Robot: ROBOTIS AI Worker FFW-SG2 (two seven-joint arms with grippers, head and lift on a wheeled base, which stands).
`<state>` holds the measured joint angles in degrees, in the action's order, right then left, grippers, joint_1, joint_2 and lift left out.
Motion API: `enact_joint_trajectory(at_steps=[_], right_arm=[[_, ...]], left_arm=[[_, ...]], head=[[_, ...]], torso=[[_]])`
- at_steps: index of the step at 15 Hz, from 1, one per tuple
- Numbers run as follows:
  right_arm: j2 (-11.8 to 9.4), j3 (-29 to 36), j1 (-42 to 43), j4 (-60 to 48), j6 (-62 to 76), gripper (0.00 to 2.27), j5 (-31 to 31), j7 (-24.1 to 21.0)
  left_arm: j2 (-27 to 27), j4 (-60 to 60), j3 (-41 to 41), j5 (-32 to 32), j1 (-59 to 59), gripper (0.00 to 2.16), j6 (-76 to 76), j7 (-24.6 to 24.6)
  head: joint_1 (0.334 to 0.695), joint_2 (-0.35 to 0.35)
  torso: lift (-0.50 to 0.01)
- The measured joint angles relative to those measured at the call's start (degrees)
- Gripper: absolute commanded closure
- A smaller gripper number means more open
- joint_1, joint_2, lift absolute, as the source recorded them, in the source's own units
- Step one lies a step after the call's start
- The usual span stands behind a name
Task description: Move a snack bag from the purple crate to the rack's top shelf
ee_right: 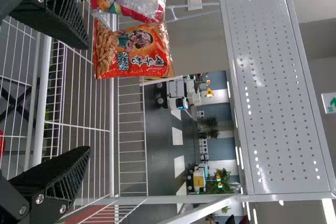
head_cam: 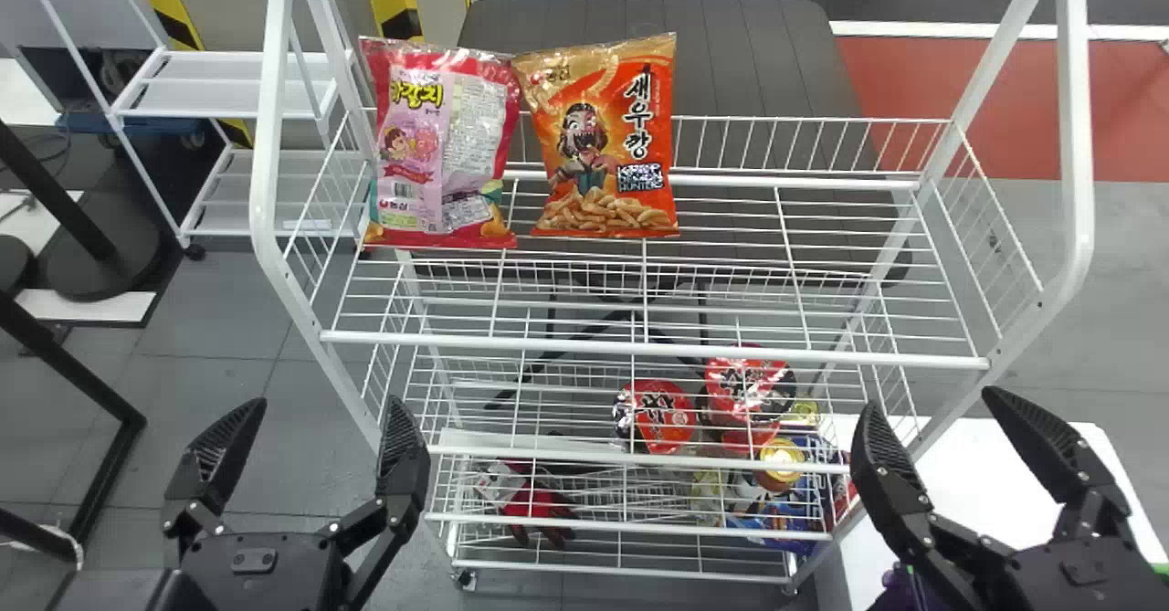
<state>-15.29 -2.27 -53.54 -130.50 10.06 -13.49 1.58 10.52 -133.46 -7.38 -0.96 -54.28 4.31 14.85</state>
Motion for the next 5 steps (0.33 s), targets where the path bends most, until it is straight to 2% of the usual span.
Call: enact_joint_trajectory(at_steps=[5], right_arm=[[-0.2,0.0,-0.1,0.1,0.0,0.16,0.0,0.1]], left_arm=[[0.0,0.0,-0.1,0.1,-0.1,0.11,0.3,0.4]], head=[[0.695,0.027]], torso=[[0.000]])
